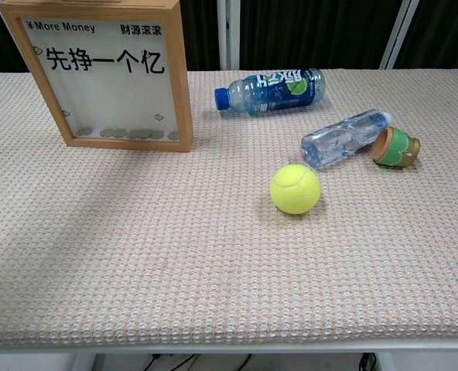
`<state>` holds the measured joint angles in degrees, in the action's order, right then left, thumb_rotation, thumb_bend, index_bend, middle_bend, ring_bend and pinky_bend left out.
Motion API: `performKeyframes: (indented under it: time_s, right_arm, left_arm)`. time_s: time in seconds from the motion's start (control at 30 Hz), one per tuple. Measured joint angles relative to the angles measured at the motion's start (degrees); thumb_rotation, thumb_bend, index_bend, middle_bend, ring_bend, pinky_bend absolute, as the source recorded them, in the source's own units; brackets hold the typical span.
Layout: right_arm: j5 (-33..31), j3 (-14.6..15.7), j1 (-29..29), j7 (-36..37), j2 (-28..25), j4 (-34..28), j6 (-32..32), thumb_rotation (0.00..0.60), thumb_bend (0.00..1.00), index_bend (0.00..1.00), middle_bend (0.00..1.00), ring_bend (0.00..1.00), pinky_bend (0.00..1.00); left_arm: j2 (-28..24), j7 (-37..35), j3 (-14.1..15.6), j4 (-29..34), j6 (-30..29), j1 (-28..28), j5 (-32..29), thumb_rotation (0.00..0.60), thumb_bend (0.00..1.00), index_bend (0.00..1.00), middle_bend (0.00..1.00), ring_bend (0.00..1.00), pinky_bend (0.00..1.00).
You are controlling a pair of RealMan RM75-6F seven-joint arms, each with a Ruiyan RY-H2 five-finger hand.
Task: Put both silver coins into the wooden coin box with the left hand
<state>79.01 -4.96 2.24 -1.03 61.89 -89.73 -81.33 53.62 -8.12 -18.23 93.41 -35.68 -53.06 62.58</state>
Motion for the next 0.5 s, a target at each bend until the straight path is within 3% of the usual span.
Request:
performKeyframes:
  time_s: [0.5]
  right_arm:
    - [-0.92,0.09,0.45,-0.32,0.96,1.23,1.18,0.6,0.33,0.0,0.0,0.0,0.0]
  left_arm:
    - [2.09,2.93,1.87,-3.34,3.93,-3.82,-3.54,0.6,0.41,0.59,0.3,0.12,0.21]
